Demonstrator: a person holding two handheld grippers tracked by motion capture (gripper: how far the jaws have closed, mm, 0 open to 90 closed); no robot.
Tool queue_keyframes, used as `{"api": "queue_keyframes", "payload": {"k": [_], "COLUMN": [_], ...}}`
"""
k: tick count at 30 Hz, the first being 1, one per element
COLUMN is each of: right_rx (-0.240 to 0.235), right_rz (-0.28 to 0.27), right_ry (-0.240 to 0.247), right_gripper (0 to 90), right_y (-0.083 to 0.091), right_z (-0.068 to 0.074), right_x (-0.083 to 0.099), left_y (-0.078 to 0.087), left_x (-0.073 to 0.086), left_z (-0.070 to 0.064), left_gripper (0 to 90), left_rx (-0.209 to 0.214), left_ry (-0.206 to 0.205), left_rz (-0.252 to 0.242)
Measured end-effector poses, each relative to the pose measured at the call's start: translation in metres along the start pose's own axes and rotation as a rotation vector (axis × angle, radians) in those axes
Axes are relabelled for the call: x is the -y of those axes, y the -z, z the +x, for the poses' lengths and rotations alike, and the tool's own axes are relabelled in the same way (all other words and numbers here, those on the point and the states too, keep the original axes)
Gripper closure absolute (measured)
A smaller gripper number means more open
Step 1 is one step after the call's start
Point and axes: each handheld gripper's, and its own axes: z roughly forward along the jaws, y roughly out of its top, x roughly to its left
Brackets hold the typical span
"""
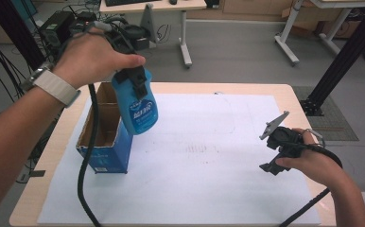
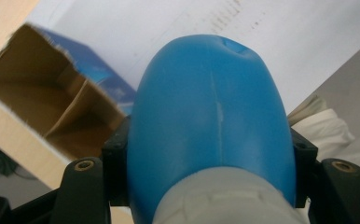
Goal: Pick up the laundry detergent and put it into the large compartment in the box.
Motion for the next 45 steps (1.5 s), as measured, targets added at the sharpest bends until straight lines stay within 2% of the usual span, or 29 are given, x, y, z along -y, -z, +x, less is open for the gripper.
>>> {"api": "queue_keyframes", "payload": {"k": [6,10,11,14,19,22,27,32,45], "right_rx": [0.003,0.002,0.002,0.000,0.002,0.000,0.000,-0.001,0.001], "right_rz": [-0.014,-0.022,-0.023,-0.026,-0.028,-0.029,-0.035,-0.036,-0.042], "right_ry": [0.010,0.013,0.012,0.018,0.031,0.038,0.050,0.056,0.051], "right_gripper": [9.9,9.9,9.9,9.9,9.9,9.9,9.9,9.9,10.2], "right_y": [0.002,0.002,0.002,0.003,0.003,0.002,0.002,0.002,-0.001], "right_z": [-0.001,-0.001,-0.001,-0.001,0.000,0.000,0.000,0.001,0.001], "right_x": [0.000,0.000,0.000,-0.001,-0.004,-0.006,-0.009,-0.011,-0.009], "left_y": [0.016,0.021,0.022,0.024,0.019,0.012,-0.005,-0.023,-0.062], "left_x": [0.017,0.030,0.034,0.044,0.056,0.065,0.073,0.079,0.076], "left_z": [0.017,0.029,0.032,0.041,0.051,0.060,0.073,0.083,0.090], "left_gripper": [38.2,38.3,38.2,38.2,38.2,38.1,38.2,38.1,37.9], "left_rx": [-0.018,-0.024,-0.024,-0.027,-0.040,-0.040,-0.043,-0.034,-0.031], "left_ry": [0.125,0.199,0.234,0.279,0.343,0.390,0.445,0.480,0.477], "left_rz": [-0.005,-0.011,-0.014,-0.017,-0.010,-0.018,-0.025,-0.034,-0.017]}}
